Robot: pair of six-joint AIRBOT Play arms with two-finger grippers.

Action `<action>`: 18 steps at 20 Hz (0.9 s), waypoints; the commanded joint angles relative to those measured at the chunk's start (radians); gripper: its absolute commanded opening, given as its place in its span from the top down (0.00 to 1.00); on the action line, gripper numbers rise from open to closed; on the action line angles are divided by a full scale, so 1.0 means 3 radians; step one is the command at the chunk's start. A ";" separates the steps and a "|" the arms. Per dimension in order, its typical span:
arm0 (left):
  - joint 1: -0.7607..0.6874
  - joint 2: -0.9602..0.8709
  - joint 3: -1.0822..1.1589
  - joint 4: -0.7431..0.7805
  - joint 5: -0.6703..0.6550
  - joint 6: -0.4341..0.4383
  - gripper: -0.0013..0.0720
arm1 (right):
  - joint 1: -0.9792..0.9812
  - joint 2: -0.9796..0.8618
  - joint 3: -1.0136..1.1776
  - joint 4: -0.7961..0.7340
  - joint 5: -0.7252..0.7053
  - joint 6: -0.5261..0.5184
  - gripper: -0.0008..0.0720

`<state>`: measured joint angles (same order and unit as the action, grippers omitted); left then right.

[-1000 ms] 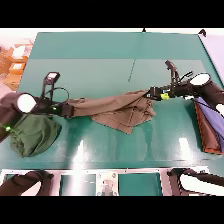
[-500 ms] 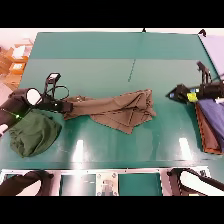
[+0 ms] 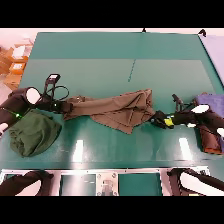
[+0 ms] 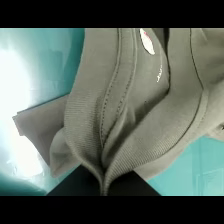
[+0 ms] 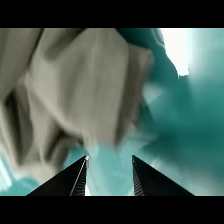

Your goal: Fold the shirts.

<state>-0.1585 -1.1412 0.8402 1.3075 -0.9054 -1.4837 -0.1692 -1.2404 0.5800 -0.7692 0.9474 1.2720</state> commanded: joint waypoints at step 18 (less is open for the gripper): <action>0.0001 0.0047 0.3227 0.0092 -0.1815 -0.0156 0.94 | -0.0888 0.1378 0.3255 0.0268 0.0861 0.0346 0.97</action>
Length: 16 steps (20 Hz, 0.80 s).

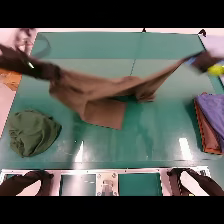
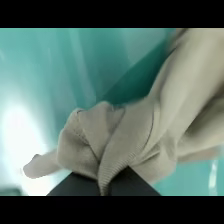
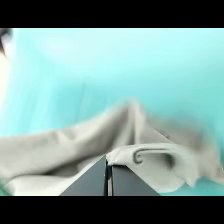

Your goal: Fold the shirts.

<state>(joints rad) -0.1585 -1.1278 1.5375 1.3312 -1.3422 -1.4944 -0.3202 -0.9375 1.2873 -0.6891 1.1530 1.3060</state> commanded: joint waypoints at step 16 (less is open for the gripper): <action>0.0001 0.0982 0.1551 -0.0079 -0.0409 -0.0354 0.94 | -0.0856 0.0669 0.1563 0.0126 -0.0062 0.0314 0.97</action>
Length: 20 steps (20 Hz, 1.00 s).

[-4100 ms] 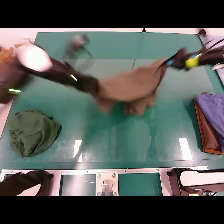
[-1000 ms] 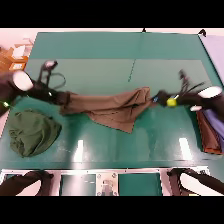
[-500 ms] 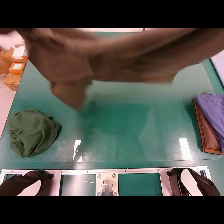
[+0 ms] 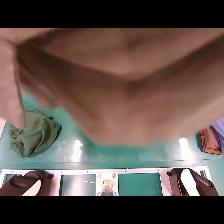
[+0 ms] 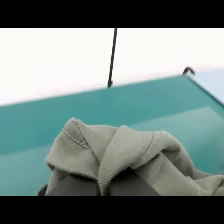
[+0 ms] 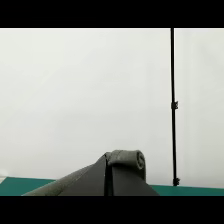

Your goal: Fold the shirts.

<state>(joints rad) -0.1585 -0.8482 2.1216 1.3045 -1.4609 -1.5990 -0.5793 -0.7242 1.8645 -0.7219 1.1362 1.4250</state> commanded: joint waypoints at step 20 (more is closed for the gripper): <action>0.0571 -0.2906 -0.1445 -0.0977 0.0732 0.0824 0.09 | 0.0586 -0.2553 -0.2358 0.0273 -0.0187 -0.0777 0.49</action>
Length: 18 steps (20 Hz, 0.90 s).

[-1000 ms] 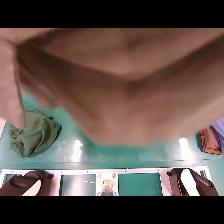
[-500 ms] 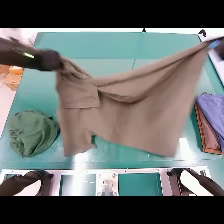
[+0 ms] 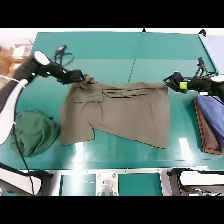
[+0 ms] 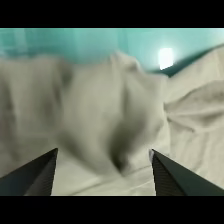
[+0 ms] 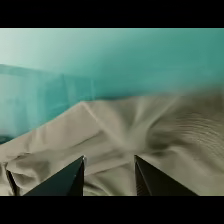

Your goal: Fold the shirts.

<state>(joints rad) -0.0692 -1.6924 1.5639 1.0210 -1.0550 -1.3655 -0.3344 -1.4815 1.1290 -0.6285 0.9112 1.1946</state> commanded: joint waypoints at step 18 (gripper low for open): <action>0.1185 -0.0092 0.0521 -0.0403 -0.1920 0.0543 0.09 | -0.1071 0.1383 -0.2700 -0.1362 0.0876 0.0814 0.38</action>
<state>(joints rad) 0.2829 -1.7191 1.7203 0.9150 -1.6253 -1.2278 -0.6682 -1.0557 0.3744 -1.0565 1.2926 1.4685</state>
